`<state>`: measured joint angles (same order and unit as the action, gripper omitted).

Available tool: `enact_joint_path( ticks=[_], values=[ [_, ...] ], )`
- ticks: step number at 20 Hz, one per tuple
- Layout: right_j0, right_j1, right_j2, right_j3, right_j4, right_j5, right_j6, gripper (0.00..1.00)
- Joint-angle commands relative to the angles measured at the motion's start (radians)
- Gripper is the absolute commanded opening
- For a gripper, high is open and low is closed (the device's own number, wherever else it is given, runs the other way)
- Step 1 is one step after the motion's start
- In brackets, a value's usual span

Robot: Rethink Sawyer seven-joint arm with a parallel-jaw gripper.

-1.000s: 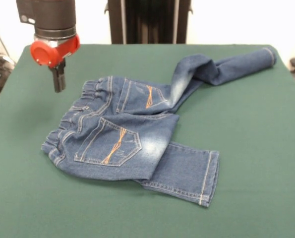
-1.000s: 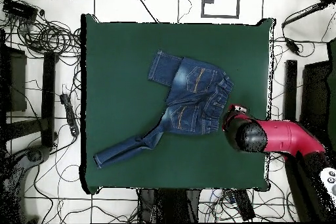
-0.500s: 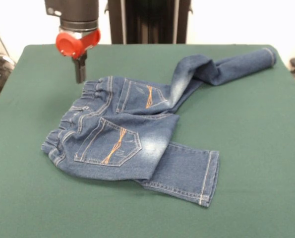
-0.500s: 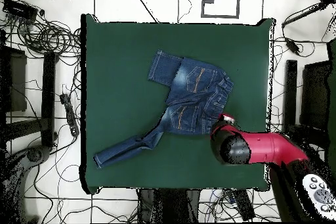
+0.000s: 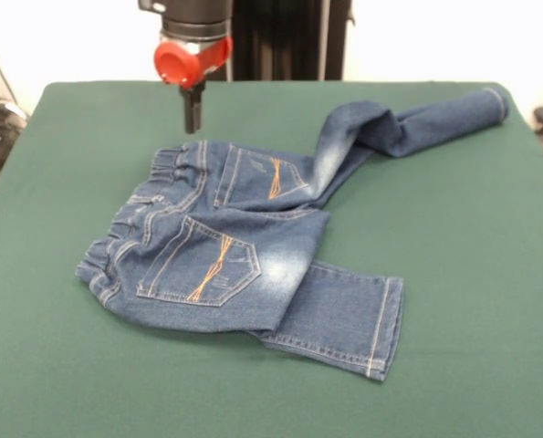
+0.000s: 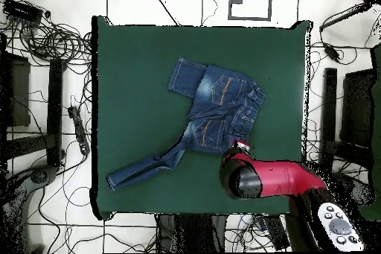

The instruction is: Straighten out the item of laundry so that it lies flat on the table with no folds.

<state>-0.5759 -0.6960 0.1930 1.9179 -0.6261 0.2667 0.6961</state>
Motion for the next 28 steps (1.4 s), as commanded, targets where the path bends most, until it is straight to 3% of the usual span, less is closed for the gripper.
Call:
enact_joint_path(
  ticks=[1, 6, 13, 23, 28],
  values=[
    [0.08, 0.005, -0.021, 0.101, 0.064, -0.046, 0.339, 0.0],
    [0.17, -0.015, -0.07, 0.135, 0.102, -0.081, 0.391, 0.0],
    [0.235, 0.005, -0.08, 0.157, 0.158, -0.123, 0.416, 0.0],
    [0.315, 0.095, -0.059, -0.009, 0.235, -0.024, 0.368, 0.0],
    [0.307, 0.165, -0.038, -0.095, 0.266, 0.005, 0.327, 0.0]
  ],
)
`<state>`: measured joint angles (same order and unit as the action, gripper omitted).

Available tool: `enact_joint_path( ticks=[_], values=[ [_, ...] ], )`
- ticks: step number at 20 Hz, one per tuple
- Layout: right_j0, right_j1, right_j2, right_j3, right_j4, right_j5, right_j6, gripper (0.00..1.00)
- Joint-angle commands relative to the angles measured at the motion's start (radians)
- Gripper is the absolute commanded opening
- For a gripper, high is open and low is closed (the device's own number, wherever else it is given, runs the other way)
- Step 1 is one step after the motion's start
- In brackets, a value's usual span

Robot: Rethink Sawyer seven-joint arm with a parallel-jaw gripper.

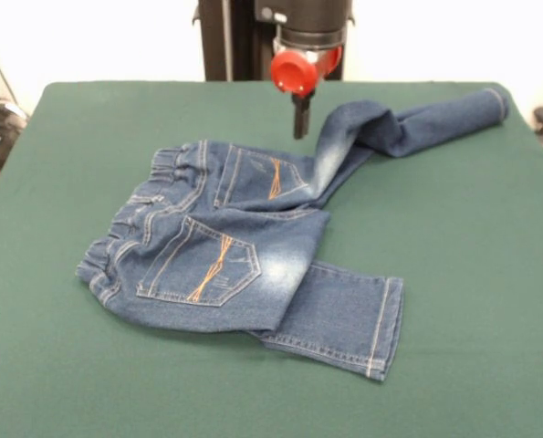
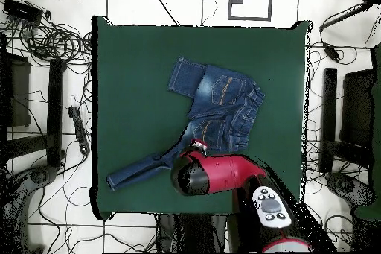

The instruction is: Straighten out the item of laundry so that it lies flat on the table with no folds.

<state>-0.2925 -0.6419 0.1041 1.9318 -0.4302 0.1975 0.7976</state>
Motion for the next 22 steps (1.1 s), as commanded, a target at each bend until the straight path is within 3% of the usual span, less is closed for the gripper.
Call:
enact_joint_path(
  ticks=[1, 13, 22],
  values=[
    [0.02, 0.118, 0.053, -0.116, 0.072, 0.072, 0.22, 0.0],
    [0.002, 0.211, 0.077, -0.241, 0.103, 0.115, 0.172, 0.0],
    [-0.113, 0.291, 0.136, -0.282, 0.068, 0.137, 0.081, 0.0]
  ],
)
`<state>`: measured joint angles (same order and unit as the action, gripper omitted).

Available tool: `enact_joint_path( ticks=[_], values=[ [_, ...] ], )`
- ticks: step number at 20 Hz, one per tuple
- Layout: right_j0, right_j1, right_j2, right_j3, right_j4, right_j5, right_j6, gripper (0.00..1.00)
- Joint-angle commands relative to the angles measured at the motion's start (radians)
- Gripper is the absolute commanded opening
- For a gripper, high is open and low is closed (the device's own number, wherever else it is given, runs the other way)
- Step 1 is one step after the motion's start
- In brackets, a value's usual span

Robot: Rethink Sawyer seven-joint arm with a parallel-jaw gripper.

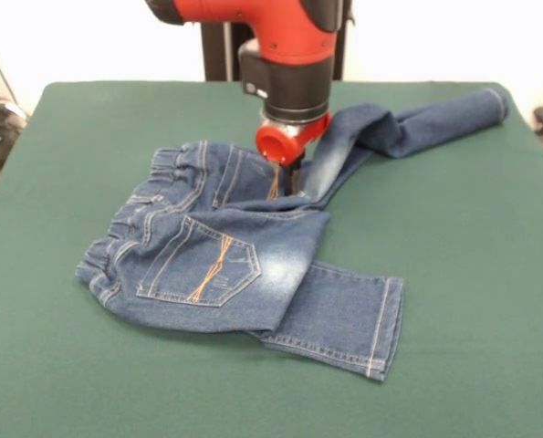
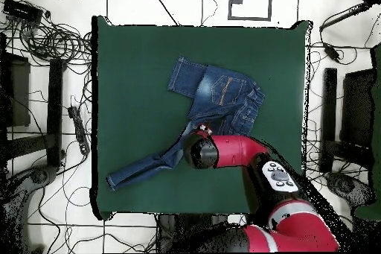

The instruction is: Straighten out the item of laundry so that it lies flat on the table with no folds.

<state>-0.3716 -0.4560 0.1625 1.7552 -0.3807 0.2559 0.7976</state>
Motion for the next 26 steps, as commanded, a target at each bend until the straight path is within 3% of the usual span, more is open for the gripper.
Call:
enact_joint_path(
  ticks=[1, 8, 16, 26],
  values=[
    [-0.045, 0.113, 0.082, -0.106, 0.012, 0.076, 0.075, 0.0],
    [-0.168, 0.099, 0.109, -0.01, -0.064, 0.013, 0.064, 0.0],
    [-0.212, 0.028, 0.081, 0.082, -0.135, -0.054, 0.093, 0.0],
    [-0.368, -0.125, 0.238, 0.011, -0.137, 0.176, -0.092, 0.0]
  ],
)
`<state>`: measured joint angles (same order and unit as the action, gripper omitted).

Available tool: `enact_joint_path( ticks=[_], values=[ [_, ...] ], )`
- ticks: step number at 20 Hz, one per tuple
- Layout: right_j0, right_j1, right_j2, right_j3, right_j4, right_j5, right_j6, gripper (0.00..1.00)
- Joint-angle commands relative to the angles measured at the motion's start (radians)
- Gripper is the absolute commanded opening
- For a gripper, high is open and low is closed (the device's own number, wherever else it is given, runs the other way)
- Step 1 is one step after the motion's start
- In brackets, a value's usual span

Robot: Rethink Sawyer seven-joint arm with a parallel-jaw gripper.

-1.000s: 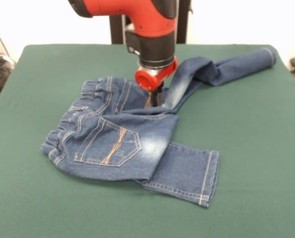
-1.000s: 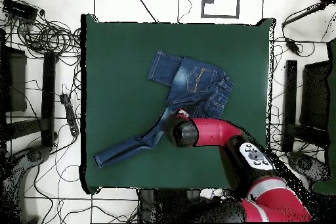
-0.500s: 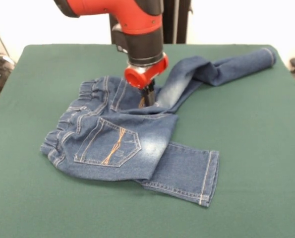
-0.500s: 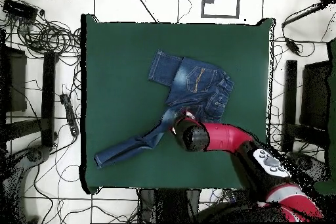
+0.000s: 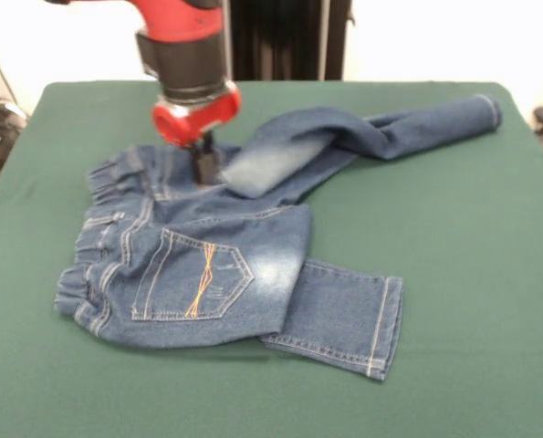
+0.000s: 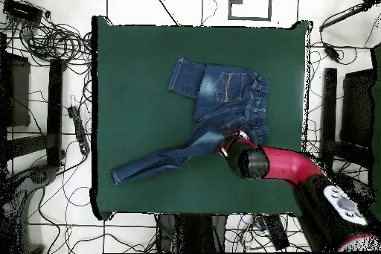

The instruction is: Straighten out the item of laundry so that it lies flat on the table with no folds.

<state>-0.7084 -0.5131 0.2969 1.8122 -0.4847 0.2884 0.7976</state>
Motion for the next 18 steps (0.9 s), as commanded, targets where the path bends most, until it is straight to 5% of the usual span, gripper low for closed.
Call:
enact_joint_path(
  ticks=[1, 18],
  values=[
    [-0.036, -0.082, 0.111, -0.051, -0.03, 0.163, -0.099, 0.0],
    [-0.072, -0.094, 0.217, -0.126, -0.067, 0.297, -0.116, 0.0]
  ],
)
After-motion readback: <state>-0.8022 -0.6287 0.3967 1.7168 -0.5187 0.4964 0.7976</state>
